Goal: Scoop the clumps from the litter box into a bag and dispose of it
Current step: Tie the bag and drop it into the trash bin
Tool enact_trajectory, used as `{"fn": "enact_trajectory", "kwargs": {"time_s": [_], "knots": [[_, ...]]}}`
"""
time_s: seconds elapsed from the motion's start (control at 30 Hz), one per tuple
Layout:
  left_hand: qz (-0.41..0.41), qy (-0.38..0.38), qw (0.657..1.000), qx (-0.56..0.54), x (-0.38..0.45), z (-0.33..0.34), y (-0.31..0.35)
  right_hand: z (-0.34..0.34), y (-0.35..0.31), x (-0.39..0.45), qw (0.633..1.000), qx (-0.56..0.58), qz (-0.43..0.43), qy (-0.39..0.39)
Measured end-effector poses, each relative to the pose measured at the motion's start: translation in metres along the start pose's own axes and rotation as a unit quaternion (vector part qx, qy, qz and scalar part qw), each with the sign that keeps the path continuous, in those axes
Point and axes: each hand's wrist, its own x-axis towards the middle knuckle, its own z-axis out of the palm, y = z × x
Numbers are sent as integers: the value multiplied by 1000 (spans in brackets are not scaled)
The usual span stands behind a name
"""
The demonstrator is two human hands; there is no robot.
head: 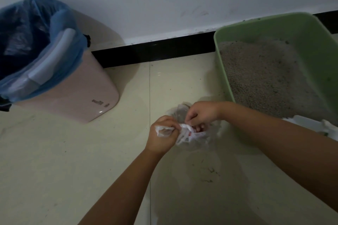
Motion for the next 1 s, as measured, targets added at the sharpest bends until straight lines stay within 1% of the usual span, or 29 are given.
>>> {"fn": "enact_trajectory", "kwargs": {"time_s": [0.07,0.13,0.2,0.27,0.37,0.53,0.6,0.67,0.73,0.77,0.8,0.83,0.87,0.9,0.93,0.97,1.0], "knots": [[-72,-33,997,-14,0,-7,7,-1,-2,-2,1000,-12,-1,-1],[-168,-119,978,-11,0,-15,14,0,-5,-4,998,-68,-6,8],[-210,-175,960,56,-1,-19,16,5,-8,-5,989,-147,-16,11],[-222,-191,949,118,-4,-22,13,11,-6,-4,976,-216,-22,-9],[-248,-187,937,158,-11,-31,1,15,5,-3,964,-267,-6,-20],[-293,-181,921,183,-13,-37,-1,16,9,-4,963,-269,3,0],[-309,-159,919,186,-10,-38,0,17,7,-3,964,-263,7,28],[-323,-114,929,141,-9,-39,2,18,6,-5,974,-219,-4,60],[-318,-60,944,64,-9,-39,5,19,8,-13,987,-140,-21,76],[-316,-37,947,28,-8,-39,9,19,10,-18,990,-122,-17,66],[-301,-23,953,16,-8,-38,13,19,11,-24,991,-124,-9,56],[-256,-25,965,49,-7,-37,15,20,15,-26,988,-150,11,41],[-193,-57,972,123,-6,-36,17,21,16,-28,979,-201,23,23],[-126,-107,965,202,-5,-33,18,22,18,-28,965,-260,34,6],[-69,-162,948,265,-6,-29,17,24,19,-28,950,-310,38,5],[-40,-217,927,305,-5,-23,17,25,19,-29,944,-329,35,17],[-36,-254,910,325,-4,-16,18,25,17,-30,943,-330,31,36]]}}
